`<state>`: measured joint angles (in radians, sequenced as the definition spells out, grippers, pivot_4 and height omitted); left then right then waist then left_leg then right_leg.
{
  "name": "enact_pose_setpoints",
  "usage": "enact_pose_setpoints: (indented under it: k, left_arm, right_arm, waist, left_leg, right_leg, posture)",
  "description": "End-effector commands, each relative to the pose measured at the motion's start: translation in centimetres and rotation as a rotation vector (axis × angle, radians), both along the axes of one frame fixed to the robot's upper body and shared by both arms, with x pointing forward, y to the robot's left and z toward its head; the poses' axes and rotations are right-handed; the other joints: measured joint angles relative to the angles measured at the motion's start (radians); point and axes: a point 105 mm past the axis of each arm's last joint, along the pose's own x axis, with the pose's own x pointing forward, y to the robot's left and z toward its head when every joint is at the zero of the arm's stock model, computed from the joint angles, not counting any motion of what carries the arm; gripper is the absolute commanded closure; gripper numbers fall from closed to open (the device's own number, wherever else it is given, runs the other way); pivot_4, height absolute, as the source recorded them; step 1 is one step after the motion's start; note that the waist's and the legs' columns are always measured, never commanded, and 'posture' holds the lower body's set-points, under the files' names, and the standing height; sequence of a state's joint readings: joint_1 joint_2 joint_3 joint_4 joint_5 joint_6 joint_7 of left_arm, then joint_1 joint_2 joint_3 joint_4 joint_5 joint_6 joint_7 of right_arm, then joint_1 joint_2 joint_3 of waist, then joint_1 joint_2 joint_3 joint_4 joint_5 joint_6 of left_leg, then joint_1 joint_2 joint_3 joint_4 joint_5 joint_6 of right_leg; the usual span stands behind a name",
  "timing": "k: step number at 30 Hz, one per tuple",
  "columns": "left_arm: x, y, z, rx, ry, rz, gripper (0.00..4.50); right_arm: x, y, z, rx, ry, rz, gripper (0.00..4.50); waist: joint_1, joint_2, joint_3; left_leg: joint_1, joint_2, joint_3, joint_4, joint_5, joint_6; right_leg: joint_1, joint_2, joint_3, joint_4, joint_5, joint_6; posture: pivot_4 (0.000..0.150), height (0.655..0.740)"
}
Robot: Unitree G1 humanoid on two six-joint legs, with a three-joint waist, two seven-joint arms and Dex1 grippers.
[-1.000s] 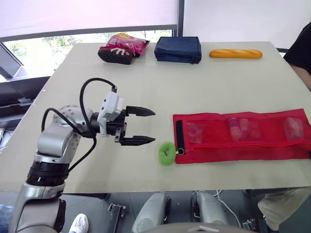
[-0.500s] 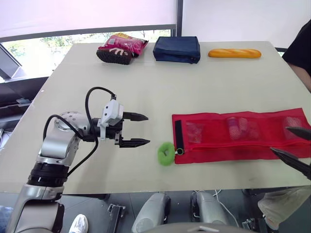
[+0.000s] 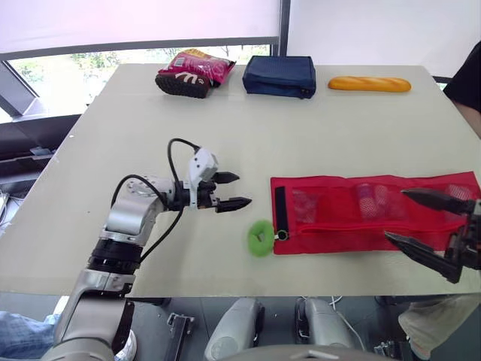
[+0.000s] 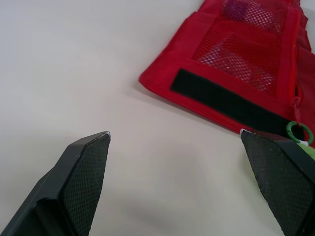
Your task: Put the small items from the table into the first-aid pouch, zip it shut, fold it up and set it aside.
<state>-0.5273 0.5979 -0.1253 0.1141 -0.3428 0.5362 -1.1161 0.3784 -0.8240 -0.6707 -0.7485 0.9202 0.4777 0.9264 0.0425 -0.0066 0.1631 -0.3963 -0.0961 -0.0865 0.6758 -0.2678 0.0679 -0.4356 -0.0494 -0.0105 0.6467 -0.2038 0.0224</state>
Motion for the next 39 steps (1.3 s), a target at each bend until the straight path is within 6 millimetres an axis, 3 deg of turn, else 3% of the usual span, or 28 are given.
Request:
enact_pose_setpoints:
  k: [1,4,8,13,18,19,20,22,24,29,31,39]
  left_arm:
    - [1.1,-2.0,0.6,-0.011,-0.007,0.002,0.00]
    - [3.1,-3.4,-0.5,0.035,-0.024,0.076,0.00]
    - [3.8,-5.0,-2.1,0.077,-0.017,0.077,0.00]
    - [3.2,-7.5,-4.1,0.111,0.032,0.023,0.00]
    - [2.3,-8.0,-5.2,0.135,0.066,-0.011,0.00]
    - [2.1,-8.0,-5.5,0.144,0.069,-0.017,0.39]
    - [1.9,-8.0,-5.7,0.159,0.068,-0.027,0.50]
    - [1.4,-8.1,-6.1,0.177,0.064,-0.045,1.40]
    - [0.9,-8.2,-6.3,0.187,0.052,-0.068,1.72]
    - [1.0,-7.7,-5.8,0.155,0.058,-0.044,3.87]
    - [1.2,-7.4,-5.4,0.140,0.058,-0.035,4.44]
    - [2.1,-7.3,-2.5,-0.023,0.062,0.009,4.44]
  right_arm:
    - [-0.3,1.0,0.5,0.008,-0.034,0.030,0.08]
    - [-0.3,1.3,0.5,0.013,-0.043,0.026,0.08]
    - [-0.3,1.4,0.4,0.016,-0.048,0.019,0.08]
    - [-0.3,1.5,0.3,0.014,-0.052,0.013,0.08]
    - [-0.4,1.5,0.3,0.012,-0.055,0.000,0.08]
    - [-0.4,1.4,0.2,0.013,-0.055,-0.001,0.00]
    - [-0.4,1.5,0.2,0.012,-0.056,-0.002,0.00]
    - [-0.4,1.5,0.1,0.012,-0.057,-0.002,0.00]
    - [-0.3,1.5,0.2,0.011,-0.063,-0.002,0.00]
    - [-0.1,1.5,0.2,0.013,-0.069,0.005,0.00]
    - [0.0,1.6,0.2,0.011,-0.070,0.011,0.00]
    - [0.8,3.8,-0.8,0.010,-0.029,0.023,0.00]
  waist:
    - [0.004,0.000,0.000]
    - [0.001,-0.001,0.000]
    - [-0.002,-0.001,0.000]
    - [0.006,0.000,-0.001]
    - [0.016,-0.001,-0.002]
    - [0.017,-0.001,-0.002]
    - [0.018,-0.001,-0.003]
    - [0.021,-0.001,-0.003]
    - [0.022,0.000,-0.005]
    - [0.024,-0.001,-0.006]
    - [0.023,-0.001,-0.006]
    - [0.019,-0.001,-0.005]
  left_leg:
    - [0.000,0.000,0.000,0.001,0.000,0.000]
    - [0.000,0.000,0.000,0.001,0.000,0.000]
    - [0.000,0.000,0.000,0.001,0.000,0.000]
    - [0.001,0.000,0.000,0.001,0.000,0.000]
    - [0.002,-0.001,0.000,0.001,0.000,0.000]
    - [0.002,-0.001,0.000,0.001,0.000,0.000]
    - [0.002,-0.001,0.000,0.001,0.000,0.000]
    - [0.002,-0.001,0.000,0.001,0.000,0.000]
    - [0.002,-0.001,0.000,0.001,0.000,0.000]
    - [0.002,-0.001,0.000,0.001,0.000,0.001]
    - [0.002,-0.001,0.000,0.001,0.000,0.001]
    - [0.002,0.000,0.000,0.001,0.000,0.001]
  right_leg:
    - [0.000,0.000,0.000,0.000,0.000,0.000]
    - [0.001,0.000,0.000,0.000,0.000,0.001]
    - [0.001,0.000,0.000,0.000,0.001,0.001]
    - [0.003,0.000,0.000,0.000,0.001,0.001]
    - [0.003,0.000,-0.001,-0.001,0.001,0.002]
    - [0.003,0.000,0.000,-0.001,0.001,0.002]
    - [0.003,0.000,0.000,-0.001,0.001,0.002]
    - [0.003,0.000,0.000,-0.001,0.001,0.002]
    - [0.003,0.000,0.000,-0.002,0.001,0.002]
    - [0.004,0.000,0.000,-0.002,0.001,0.002]
    - [0.004,0.000,0.000,-0.002,0.001,0.002]
    - [0.003,0.000,0.000,-0.002,0.001,0.002]
  posture:
    - [0.150,0.7395]
    - [0.150,0.7395]
    - [0.150,0.7395]
    - [0.150,0.7395]
    - [0.150,0.7395]
    - [0.150,0.7395]
    - [0.150,0.7395]
    - [0.150,0.7395]
    - [0.150,0.7395]
    - [0.150,0.7395]
    - [0.150,0.7395]
    - [0.150,0.7395]
